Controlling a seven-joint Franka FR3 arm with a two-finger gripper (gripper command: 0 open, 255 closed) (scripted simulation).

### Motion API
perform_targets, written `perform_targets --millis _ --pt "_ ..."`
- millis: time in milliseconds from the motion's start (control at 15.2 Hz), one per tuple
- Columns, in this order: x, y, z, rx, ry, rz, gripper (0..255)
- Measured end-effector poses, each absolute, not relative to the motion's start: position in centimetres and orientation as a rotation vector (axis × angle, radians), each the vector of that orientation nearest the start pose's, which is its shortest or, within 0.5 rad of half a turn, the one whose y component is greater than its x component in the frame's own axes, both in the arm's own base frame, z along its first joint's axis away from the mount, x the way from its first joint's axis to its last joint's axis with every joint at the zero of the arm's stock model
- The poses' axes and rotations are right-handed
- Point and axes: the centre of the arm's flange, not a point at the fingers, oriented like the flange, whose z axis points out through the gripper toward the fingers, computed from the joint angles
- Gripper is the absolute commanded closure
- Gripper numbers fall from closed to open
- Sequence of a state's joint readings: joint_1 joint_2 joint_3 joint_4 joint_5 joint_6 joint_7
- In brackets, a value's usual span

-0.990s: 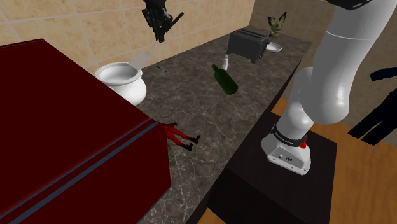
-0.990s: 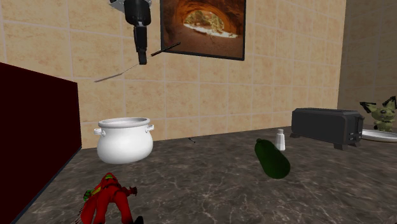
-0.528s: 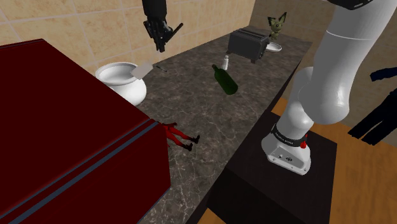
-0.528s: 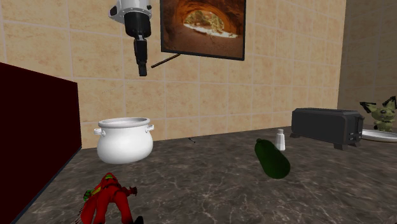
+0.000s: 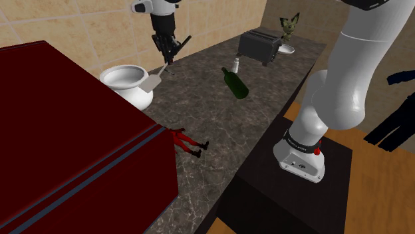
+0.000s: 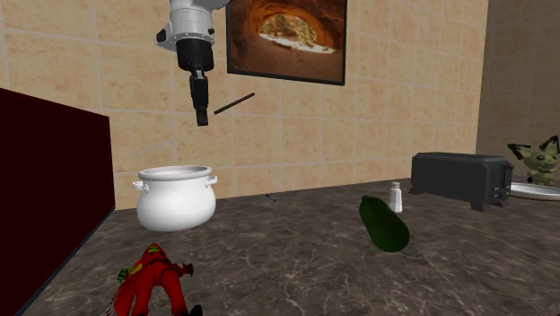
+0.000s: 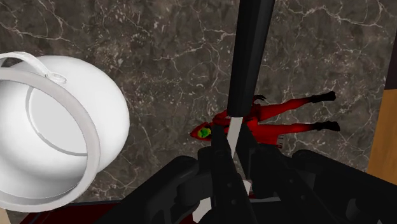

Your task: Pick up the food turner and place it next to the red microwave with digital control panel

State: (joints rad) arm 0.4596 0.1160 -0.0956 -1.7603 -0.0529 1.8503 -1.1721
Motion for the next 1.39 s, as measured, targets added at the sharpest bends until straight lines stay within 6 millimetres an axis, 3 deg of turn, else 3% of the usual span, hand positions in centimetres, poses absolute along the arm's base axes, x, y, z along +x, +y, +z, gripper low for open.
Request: perform_targets --millis 1386 --pt "55.7 21.0 38.1 -2.275 -2.233 0.076 255"
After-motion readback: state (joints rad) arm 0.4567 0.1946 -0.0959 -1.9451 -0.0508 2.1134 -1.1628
